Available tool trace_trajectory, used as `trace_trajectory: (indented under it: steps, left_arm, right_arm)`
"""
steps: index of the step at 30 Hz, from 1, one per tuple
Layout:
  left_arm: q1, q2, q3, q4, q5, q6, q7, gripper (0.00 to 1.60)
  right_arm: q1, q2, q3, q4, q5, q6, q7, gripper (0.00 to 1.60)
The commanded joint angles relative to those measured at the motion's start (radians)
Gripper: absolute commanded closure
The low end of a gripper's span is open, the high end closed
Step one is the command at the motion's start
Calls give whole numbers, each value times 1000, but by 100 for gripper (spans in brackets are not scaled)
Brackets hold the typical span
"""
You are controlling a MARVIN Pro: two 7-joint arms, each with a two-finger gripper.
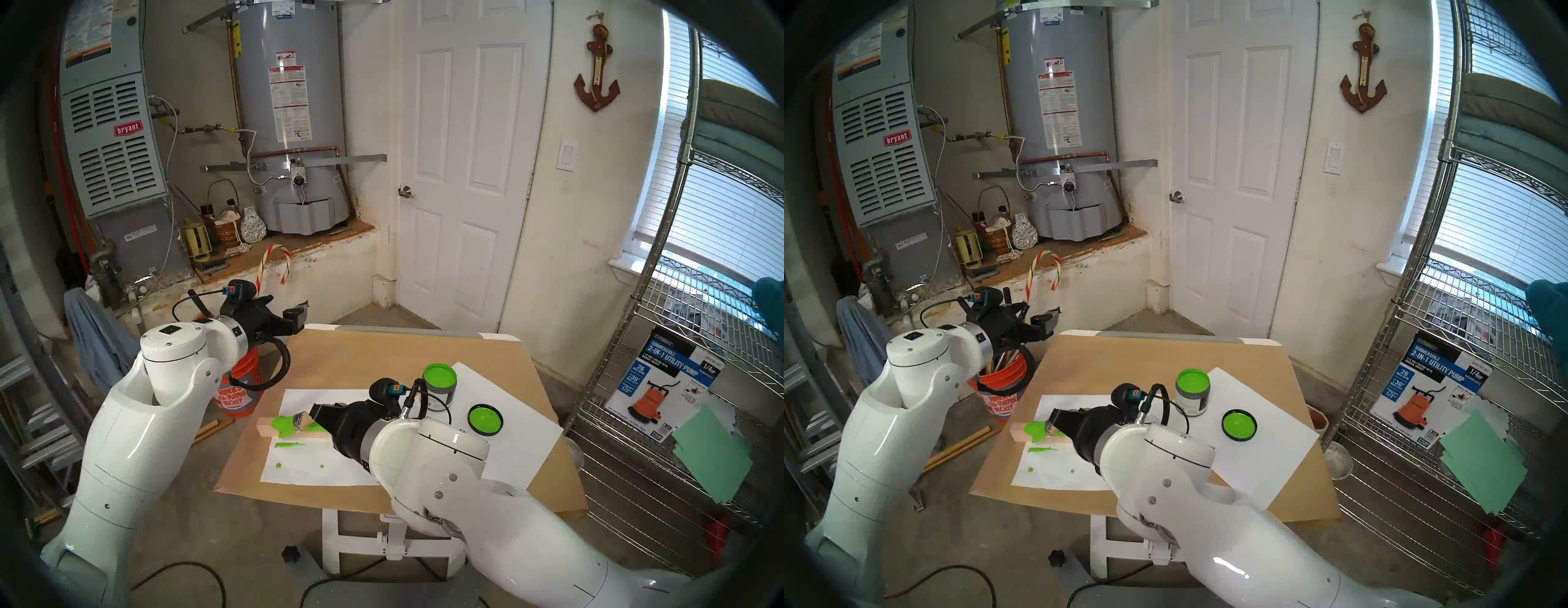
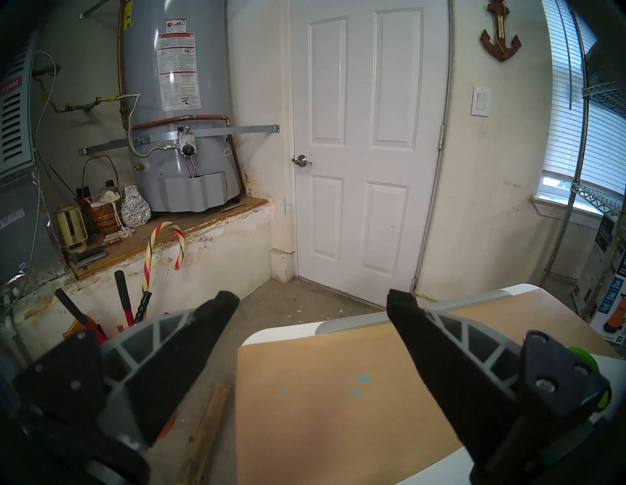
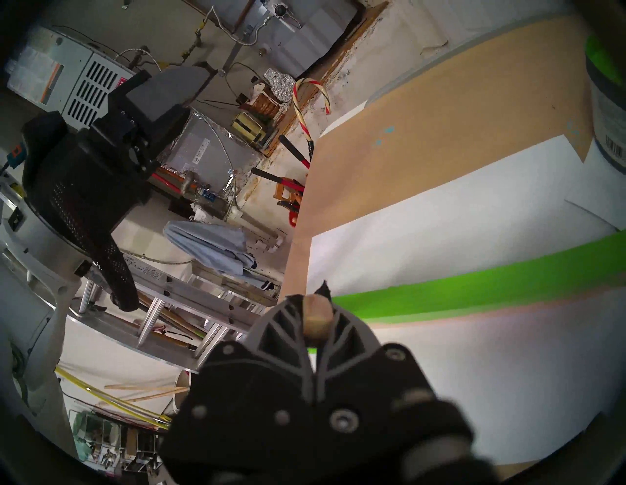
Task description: Pick up brush, dip the brush into paint, and paint the wood
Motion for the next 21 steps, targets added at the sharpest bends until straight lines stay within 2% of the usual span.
trace_trajectory:
  steps: [1, 21]
  left_arm:
    - [-9, 2, -9, -17, -2, -2, 1, 0]
    - [-9, 2, -9, -17, -2, -2, 1, 0]
  right_arm:
    - [-19, 31, 16, -49, 6, -2, 0, 160]
    - [-93, 153, 90, -138, 16, -17, -2, 160]
